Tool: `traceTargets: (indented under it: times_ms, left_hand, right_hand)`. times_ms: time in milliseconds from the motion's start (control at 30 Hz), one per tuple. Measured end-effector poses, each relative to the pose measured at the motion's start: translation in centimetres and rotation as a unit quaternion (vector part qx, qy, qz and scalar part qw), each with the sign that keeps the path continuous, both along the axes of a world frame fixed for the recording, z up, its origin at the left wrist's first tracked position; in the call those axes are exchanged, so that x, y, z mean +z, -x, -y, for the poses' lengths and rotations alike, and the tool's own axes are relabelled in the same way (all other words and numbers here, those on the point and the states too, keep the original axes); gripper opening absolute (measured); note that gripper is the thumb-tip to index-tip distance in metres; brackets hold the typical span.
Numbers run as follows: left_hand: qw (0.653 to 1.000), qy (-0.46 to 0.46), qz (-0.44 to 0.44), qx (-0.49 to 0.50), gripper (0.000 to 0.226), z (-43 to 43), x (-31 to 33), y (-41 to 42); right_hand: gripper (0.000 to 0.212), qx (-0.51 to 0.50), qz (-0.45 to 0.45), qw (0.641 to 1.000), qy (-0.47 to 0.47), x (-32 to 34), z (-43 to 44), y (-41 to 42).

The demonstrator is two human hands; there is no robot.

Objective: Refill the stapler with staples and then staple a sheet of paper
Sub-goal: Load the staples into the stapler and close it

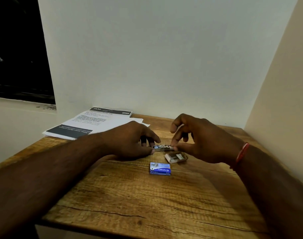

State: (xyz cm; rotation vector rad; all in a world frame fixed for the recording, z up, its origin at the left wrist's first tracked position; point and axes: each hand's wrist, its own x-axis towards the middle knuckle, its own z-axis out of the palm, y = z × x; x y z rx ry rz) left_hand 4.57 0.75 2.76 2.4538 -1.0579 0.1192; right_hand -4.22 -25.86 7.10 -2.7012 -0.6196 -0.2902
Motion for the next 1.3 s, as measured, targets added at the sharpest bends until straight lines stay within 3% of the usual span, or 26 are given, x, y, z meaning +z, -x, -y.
traceTargets:
  times_ms: [300,933,1233,1300]
  left_hand:
    - [1.0,0.0,-0.015,0.003,0.038,0.1,0.1,0.2]
    - [1.0,-0.015,-0.004,0.003,0.04,0.1,0.1,0.4]
    - [0.997,0.033,0.065,-0.022,0.034,0.6,0.1,1.5]
    - [0.995,0.047,0.09,-0.019,0.043,1.0,-0.2,2.2]
  right_hand:
    - [0.042,-0.003,-0.052,0.997,0.051,-0.5,-0.6,0.3]
    - [0.037,-0.002,-0.04,0.998,0.05,-0.7,-0.7,-0.2]
    - [0.037,0.013,-0.05,0.998,0.026,-1.7,-1.0,-0.6]
    - [0.033,0.017,-0.042,0.999,0.029,-1.7,-1.0,-0.6]
